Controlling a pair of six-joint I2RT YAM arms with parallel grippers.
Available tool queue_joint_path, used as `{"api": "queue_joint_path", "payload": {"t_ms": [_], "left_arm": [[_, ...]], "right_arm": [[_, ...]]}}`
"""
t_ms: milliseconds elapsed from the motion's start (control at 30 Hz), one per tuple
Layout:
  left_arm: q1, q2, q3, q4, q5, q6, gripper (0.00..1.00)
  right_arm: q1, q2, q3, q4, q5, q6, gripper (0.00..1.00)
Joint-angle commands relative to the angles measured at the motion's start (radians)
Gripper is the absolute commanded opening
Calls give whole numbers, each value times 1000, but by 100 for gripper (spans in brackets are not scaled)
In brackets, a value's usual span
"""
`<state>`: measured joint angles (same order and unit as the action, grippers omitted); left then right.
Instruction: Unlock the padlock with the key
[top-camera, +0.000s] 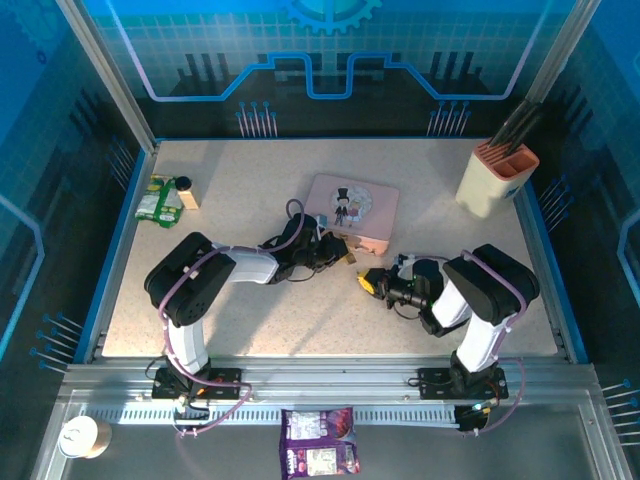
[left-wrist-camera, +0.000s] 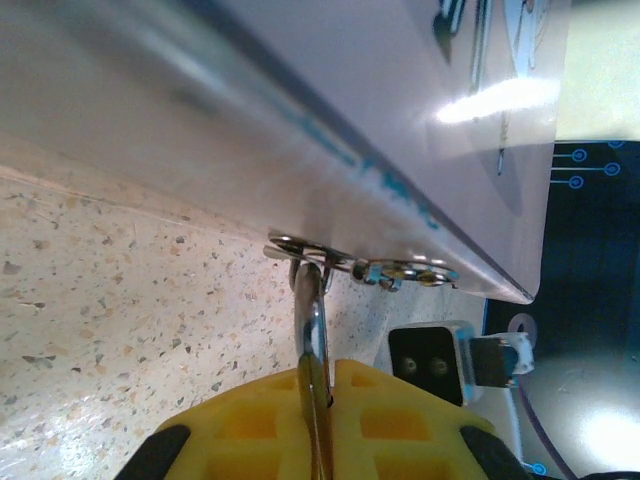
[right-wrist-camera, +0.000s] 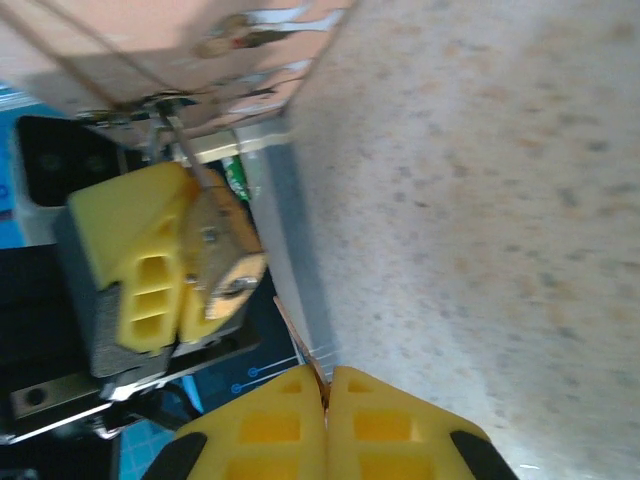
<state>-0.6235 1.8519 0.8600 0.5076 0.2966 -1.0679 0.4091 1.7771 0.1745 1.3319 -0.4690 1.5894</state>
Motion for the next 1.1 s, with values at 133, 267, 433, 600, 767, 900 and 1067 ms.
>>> {"api": "queue_joint_path", "payload": {"t_ms": [133, 267, 433, 600, 767, 900, 1067], "left_arm": [[-7, -57, -4, 125, 69, -52, 0], [-10, -64, -13, 131, 69, -63, 0], [-12, -64, -25, 160, 68, -85, 0], [-13, -67, -35, 183, 64, -103, 0], [-14, -66, -36, 206, 63, -118, 0], [-15, -65, -38, 216, 65, -124, 0], [-14, -65, -42, 226, 65, -134, 0]], "right_arm": [[-30, -4, -2, 93, -42, 32, 0], [-30, -16, 1, 93, -43, 42, 0], [-29, 6, 5, 93, -51, 53, 0], [-29, 12, 4, 93, -53, 57, 0], [-29, 20, -1, 93, -51, 59, 0], [-29, 18, 0, 93, -52, 59, 0], [-30, 23, -1, 93, -50, 60, 0]]}}
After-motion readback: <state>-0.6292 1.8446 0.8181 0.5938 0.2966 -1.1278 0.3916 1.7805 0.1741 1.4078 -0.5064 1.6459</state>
